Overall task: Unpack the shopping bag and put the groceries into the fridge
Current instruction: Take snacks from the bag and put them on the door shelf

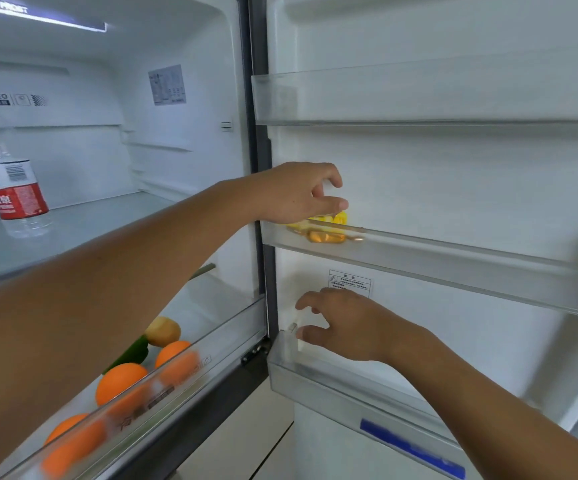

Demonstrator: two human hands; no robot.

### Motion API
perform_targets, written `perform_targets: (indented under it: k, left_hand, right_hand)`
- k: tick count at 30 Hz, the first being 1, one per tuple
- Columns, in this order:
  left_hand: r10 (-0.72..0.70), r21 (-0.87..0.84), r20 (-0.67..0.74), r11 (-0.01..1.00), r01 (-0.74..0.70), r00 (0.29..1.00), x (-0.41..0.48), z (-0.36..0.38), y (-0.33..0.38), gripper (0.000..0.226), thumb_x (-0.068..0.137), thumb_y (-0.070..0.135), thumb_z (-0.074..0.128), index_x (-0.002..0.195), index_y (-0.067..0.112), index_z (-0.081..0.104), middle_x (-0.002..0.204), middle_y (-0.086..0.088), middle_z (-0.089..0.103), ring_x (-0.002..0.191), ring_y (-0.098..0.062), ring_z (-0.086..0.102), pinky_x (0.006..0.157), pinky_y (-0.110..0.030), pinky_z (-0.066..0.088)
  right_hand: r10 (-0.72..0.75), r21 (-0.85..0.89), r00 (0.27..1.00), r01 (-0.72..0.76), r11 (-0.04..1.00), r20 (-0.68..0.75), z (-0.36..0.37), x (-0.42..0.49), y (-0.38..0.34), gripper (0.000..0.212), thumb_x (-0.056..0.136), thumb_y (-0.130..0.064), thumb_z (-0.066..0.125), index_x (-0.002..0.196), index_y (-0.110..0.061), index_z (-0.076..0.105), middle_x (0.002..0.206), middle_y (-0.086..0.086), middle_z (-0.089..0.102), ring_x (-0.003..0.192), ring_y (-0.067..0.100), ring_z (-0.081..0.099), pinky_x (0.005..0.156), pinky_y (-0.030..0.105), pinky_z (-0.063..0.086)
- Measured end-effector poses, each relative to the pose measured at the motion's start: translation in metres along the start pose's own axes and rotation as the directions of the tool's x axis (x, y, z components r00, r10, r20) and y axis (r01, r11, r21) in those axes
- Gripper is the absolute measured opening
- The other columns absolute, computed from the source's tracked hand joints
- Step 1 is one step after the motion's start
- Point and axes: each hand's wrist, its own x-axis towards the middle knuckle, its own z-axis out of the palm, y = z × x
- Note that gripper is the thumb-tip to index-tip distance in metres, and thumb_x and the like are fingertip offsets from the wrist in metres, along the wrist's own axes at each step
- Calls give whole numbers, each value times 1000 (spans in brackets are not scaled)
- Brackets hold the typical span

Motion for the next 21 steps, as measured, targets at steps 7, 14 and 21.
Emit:
perform_targets:
  k: [7,14,21]
  left_hand:
    - [-176,56,-367,976,211,913,-90,-5,-33,51,96,60,48,133,25,53,112,5,62,96,-13,61,84,-34,51]
    - [-500,93,-252,839,535,828,-200,-8,-84,56,94,63,47,138,28,50,126,1,61,104,-15,58,91,-35,49]
    - [-697,186,-162,673,716,698,-282,36,-99,61,95,62,49,143,26,46,131,-3,59,111,-21,59,95,-41,51]
  right_hand:
    - [-116,40,992,114,993,40,18,28,-32,48,97,-48,57,141,-31,48,128,0,56,111,17,54,90,29,43]
    - [-235,93,970,229,969,67,46,68,-80,50,95,-45,62,141,-35,46,138,-3,54,118,16,55,102,33,47]
    - [-347,20,930,347,937,122,76,101,-125,58,92,-47,63,144,-39,39,136,2,53,116,20,56,98,39,50]
